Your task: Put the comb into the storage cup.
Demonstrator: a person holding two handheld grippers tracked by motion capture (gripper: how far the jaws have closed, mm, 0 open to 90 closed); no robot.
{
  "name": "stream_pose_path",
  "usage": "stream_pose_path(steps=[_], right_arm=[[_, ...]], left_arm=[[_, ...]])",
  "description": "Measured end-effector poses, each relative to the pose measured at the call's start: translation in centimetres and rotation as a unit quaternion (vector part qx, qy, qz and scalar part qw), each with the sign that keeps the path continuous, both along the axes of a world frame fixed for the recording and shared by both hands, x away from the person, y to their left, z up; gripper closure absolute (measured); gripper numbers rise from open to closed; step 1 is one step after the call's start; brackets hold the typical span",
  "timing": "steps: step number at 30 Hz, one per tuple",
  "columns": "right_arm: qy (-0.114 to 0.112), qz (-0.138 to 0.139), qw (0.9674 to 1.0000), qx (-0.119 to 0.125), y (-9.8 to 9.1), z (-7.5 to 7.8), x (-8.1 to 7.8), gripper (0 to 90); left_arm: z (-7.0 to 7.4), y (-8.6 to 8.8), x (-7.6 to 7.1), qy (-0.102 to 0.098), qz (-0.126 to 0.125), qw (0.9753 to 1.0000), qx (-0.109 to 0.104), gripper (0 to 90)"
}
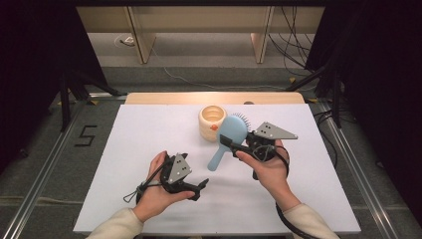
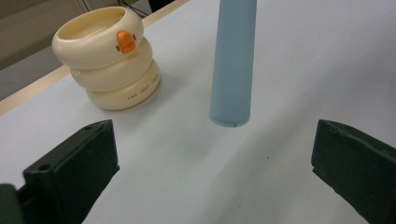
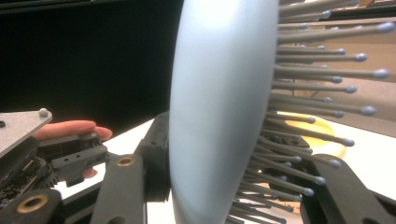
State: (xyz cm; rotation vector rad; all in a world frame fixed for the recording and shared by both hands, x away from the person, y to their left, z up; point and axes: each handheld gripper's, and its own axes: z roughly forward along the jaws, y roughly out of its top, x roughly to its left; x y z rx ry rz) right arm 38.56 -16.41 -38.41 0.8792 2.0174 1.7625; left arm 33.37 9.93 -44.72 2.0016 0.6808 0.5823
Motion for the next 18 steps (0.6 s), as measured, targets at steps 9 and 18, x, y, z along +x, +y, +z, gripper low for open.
stream_pose_path(steps=[9, 18], right_arm=[[-0.007, -0.007, 0.9999, -0.008, -0.2, 0.6, 0.4, 51.4], [-0.014, -0.014, 0.9997, -0.016, -0.6, 1.4, 0.9, 51.3]], left_arm=[[-0.2, 0.9, 0.1, -0.002, 0.011, 0.9999, -0.007, 0.0], [-0.3, 0.9, 0.1, -0.002, 0.013, 0.9999, -0.010, 0.1]])
